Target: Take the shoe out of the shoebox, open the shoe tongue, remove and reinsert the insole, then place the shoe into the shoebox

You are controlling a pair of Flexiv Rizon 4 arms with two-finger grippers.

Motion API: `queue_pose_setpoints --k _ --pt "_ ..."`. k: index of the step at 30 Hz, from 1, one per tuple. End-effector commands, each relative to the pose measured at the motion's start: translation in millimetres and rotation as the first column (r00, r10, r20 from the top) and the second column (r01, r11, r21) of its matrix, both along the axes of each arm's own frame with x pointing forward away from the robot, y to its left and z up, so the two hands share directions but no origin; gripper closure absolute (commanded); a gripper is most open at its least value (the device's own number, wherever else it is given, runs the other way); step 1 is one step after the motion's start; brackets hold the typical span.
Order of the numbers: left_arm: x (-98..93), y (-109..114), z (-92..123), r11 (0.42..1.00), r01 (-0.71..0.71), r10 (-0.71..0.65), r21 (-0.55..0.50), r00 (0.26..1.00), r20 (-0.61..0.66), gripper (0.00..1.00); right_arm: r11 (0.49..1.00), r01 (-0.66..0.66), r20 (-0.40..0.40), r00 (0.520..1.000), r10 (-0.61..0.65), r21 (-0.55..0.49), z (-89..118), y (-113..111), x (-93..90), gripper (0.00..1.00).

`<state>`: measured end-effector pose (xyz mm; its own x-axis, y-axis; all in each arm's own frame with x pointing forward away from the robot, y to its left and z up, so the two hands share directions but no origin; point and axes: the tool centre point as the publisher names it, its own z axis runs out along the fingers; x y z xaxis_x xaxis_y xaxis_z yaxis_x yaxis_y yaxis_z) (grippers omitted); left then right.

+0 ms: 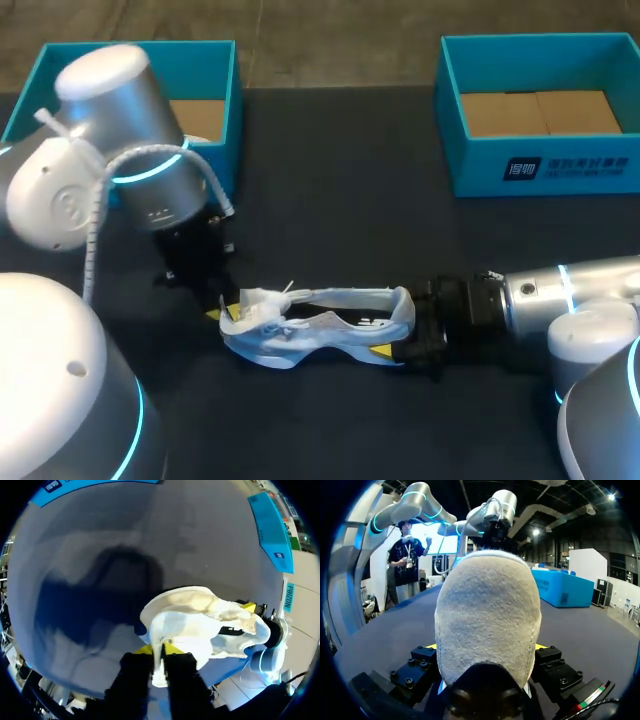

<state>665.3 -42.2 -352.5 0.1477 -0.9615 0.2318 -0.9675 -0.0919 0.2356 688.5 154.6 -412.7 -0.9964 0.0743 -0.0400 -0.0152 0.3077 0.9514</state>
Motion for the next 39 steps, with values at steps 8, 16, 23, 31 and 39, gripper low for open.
queue_pose_setpoints --k 8,16,23,31,39 --pt "-19.0 22 51 0.982 0.06 -0.03 -0.18 0.986 0.166 0.0 1.0 0.0 -0.001 1.0 0.0 -0.005 0 1 -0.4 1.0" --pt "-12.5 7 89 0.966 0.194 -0.152 -0.17 0.961 0.23 0.0 1.0 0.0 -0.001 1.0 0.0 -0.005 0 1 -0.4 1.0" --pt "-7.7 -13 122 0.884 0.435 -0.381 -0.171 0.882 0.277 0.56 1.0 0.0 -0.001 1.0 0.0 -0.005 0 1 -0.4 1.0" --pt "-9.8 -35 146 0.606 0.781 -0.727 -0.15 0.621 0.293 1.0 1.0 0.0 -0.001 1.0 0.0 -0.005 0 1 -0.4 1.0" --pt "-19.4 -71 152 0.347 0.933 -0.894 -0.093 0.359 0.268 1.0 1.0 0.0 -0.001 1.0 0.0 -0.005 0 1 -0.4 1.0"
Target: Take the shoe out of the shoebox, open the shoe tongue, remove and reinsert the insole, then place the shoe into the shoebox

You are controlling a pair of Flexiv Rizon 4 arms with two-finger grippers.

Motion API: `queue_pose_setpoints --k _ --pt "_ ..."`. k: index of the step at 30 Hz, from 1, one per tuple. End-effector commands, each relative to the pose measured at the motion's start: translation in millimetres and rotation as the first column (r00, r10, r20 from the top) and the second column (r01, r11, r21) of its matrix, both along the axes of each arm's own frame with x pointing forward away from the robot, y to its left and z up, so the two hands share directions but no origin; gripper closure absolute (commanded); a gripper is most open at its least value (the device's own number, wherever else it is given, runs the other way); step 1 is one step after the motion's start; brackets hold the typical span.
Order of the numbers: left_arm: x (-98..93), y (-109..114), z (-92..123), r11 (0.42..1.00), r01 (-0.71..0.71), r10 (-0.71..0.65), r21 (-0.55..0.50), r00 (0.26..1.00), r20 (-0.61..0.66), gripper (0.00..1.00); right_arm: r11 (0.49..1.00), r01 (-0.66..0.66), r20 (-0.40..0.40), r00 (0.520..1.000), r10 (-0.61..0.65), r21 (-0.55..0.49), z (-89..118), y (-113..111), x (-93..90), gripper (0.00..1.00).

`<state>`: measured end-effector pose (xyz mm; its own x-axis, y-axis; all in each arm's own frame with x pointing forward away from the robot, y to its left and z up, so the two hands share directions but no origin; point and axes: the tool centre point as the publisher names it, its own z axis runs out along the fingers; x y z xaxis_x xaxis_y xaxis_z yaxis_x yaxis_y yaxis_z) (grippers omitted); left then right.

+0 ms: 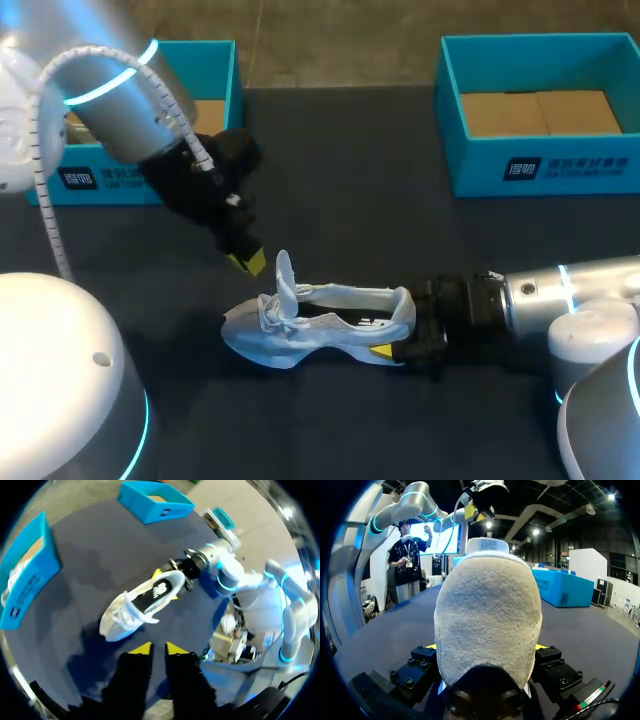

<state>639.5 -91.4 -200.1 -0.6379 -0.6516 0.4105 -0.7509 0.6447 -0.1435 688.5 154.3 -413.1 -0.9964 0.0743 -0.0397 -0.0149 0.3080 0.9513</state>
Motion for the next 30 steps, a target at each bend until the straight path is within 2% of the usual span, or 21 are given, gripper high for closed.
queue_pose_setpoints --k 1,3,5,17,23,30 --pt "6.0 -25 0 0.893 0.43 -0.427 0.134 0.903 -0.05 1.0 1.0 0.0 -0.001 1.0 0.0 -0.005 1 1 -0.4 1.0" --pt "6.5 -32 3 0.865 0.482 -0.48 0.137 0.876 -0.054 1.0 1.0 0.0 -0.001 1.0 0.0 -0.005 1 1 -0.4 1.0" --pt "9.0 -40 5 0.904 0.421 -0.415 0.081 0.906 -0.078 1.0 1.0 0.0 -0.001 1.0 0.0 -0.005 1 1 -0.4 1.0" --pt "9.0 -40 5 0.904 0.421 -0.415 0.081 0.906 -0.078 1.0 1.0 0.0 -0.001 1.0 0.0 -0.005 1 1 -0.4 1.0" --pt "0.7 -49 14 0.854 0.494 -0.509 0.161 0.858 0.069 1.0 1.0 0.0 -0.001 1.0 0.0 -0.005 1 1 -0.4 1.0" --pt "4.1 -66 2 0.781 0.6 -0.622 0.173 0.773 0.126 1.0 1.0 0.0 -0.001 1.0 0.0 -0.005 1 1 -0.4 1.0"
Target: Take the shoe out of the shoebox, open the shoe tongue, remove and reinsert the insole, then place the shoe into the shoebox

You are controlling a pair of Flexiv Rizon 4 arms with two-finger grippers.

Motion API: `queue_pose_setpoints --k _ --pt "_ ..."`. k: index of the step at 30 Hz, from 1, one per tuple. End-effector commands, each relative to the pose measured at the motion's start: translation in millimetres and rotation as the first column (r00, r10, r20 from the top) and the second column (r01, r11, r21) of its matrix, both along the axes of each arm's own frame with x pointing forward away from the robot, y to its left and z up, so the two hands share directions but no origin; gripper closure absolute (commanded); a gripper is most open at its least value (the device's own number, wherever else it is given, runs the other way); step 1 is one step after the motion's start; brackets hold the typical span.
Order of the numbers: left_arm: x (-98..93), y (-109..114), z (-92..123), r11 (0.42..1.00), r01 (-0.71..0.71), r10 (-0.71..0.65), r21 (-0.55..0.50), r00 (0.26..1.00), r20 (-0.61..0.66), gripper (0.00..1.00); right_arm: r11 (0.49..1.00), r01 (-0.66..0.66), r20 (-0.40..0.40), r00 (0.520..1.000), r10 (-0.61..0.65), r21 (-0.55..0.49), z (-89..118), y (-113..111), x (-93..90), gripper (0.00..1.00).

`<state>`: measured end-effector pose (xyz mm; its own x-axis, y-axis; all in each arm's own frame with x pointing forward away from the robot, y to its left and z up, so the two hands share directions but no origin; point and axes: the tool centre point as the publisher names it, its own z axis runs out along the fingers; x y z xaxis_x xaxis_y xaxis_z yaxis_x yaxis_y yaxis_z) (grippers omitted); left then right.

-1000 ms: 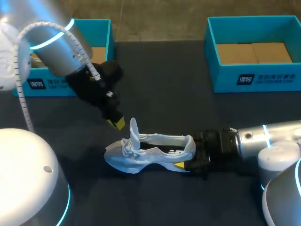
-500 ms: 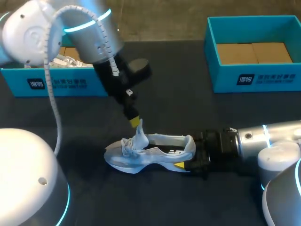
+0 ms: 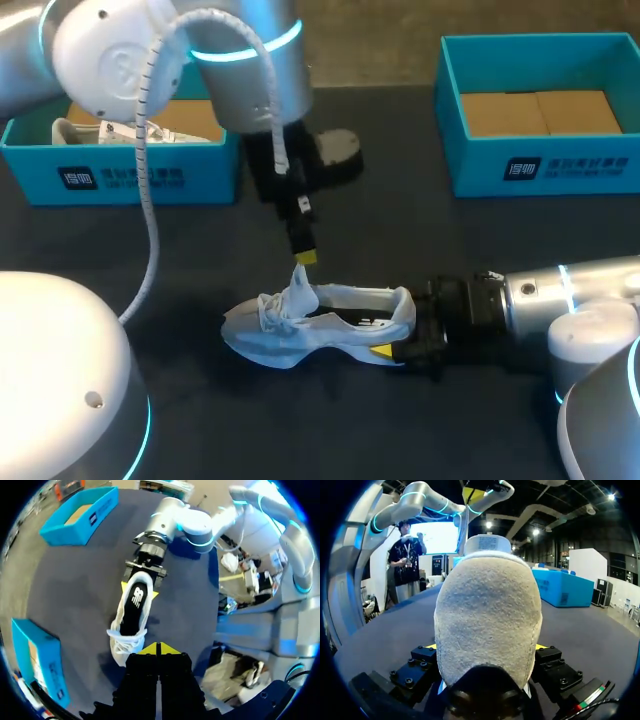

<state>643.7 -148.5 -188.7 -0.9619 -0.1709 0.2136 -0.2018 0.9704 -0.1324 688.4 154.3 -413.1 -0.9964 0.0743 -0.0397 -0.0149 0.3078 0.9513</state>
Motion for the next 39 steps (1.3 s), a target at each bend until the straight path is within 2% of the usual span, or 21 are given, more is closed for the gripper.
queue_pose_setpoints --k 1,11,12,22,25,29,35,39 --pt "1.2 -11 -12 0.999 0.038 -0.038 0.003 0.999 -0.008 1.0 1.0 0.0 -0.001 1.0 0.0 -0.005 1 1 -0.4 1.0" --pt "17.3 -34 -46 0.995 0.104 -0.104 0.001 0.994 -0.04 1.0 1.0 0.0 -0.001 1.0 0.0 -0.005 1 1 -0.4 1.0" --pt "18.3 -35 -47 0.99 0.138 -0.136 0.022 0.989 -0.052 1.0 1.0 0.0 -0.001 1.0 0.0 -0.005 1 1 -0.4 1.0" --pt "18.3 -35 -47 0.99 0.138 -0.136 0.022 0.989 -0.052 1.0 1.0 0.0 -0.001 1.0 0.0 -0.005 1 1 -0.4 1.0" --pt "16.4 -50 -65 0.986 0.166 -0.165 0.027 0.986 -0.008 1.0 1.0 0.0 -0.001 1.0 0.0 -0.005 1 1 -0.4 1.0" --pt "23.4 -63 -88 0.981 0.195 -0.195 -0.006 0.981 -0.007 1.0 1.0 0.0 -0.001 1.0 0.0 -0.005 1 1 -0.4 1.0" --pt "28.8 -70 -119 0.972 0.234 -0.234 -0.011 0.972 -0.022 1.0 1.0 0.0 -0.001 1.0 0.0 -0.005 1 1 -0.4 1.0" --pt "31.6 -71 -132 0.973 0.232 -0.232 -0.02 0.972 -0.033 1.0 1.0 0.0 -0.001 1.0 0.0 -0.005 1 1 -0.4 1.0"
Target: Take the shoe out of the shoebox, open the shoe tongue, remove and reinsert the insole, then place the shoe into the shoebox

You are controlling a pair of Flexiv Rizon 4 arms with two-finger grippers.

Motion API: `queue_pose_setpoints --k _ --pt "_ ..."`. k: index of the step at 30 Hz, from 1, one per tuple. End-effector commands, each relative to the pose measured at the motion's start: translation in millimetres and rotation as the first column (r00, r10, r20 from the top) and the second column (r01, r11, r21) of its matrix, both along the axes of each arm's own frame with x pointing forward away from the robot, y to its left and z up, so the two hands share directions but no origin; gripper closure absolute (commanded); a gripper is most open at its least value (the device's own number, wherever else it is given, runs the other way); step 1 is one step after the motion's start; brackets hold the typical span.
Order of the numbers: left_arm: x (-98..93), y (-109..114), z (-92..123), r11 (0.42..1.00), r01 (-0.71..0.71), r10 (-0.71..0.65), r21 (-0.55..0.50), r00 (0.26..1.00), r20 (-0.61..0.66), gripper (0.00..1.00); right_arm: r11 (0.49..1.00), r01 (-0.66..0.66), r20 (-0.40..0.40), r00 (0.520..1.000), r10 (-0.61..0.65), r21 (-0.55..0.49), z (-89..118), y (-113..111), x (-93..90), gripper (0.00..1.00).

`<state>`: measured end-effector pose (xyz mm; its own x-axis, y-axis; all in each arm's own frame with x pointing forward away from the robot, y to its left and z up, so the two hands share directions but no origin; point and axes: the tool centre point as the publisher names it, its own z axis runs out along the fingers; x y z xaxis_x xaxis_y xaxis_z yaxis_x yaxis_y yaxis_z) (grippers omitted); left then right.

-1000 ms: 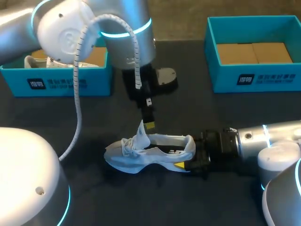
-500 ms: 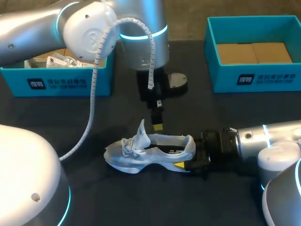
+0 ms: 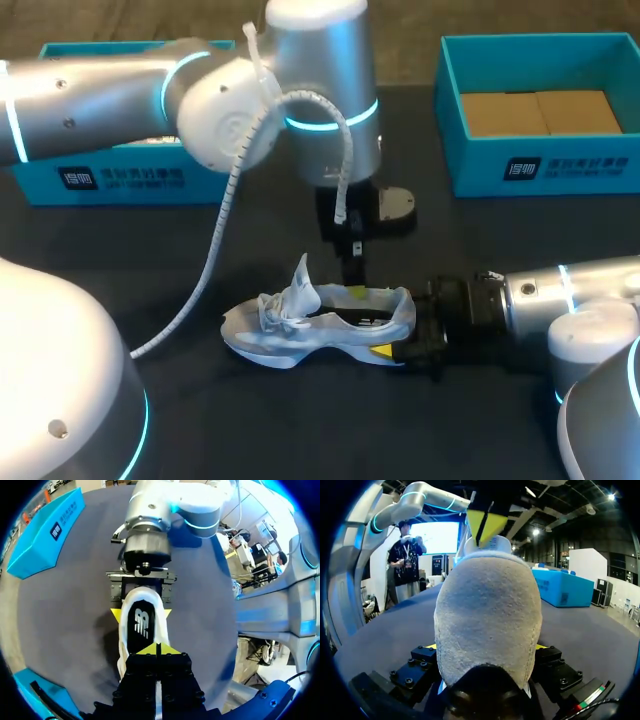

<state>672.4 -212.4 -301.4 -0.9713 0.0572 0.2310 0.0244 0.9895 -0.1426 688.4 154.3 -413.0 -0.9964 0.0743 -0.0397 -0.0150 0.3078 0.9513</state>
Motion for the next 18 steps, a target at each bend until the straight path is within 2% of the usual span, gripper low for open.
queue_pose_setpoints --k 1,8,18 --pt "1.9 -7 -22 1.0 0.01 -0.01 0.003 1.0 -0.019 1.0 1.0 0.0 -0.001 1.0 0.0 -0.005 1 1 -0.4 1.0" --pt "-5.5 -3 -44 0.999 0.023 -0.023 0.048 1.0 0.009 1.0 1.0 0.0 -0.001 1.0 0.0 -0.005 1 1 -0.4 1.0" --pt "-5.1 18 -66 0.999 -0.016 0.017 0.046 0.999 -0.033 1.0 1.0 0.0 -0.001 1.0 0.0 -0.005 1 1 -0.4 1.0"
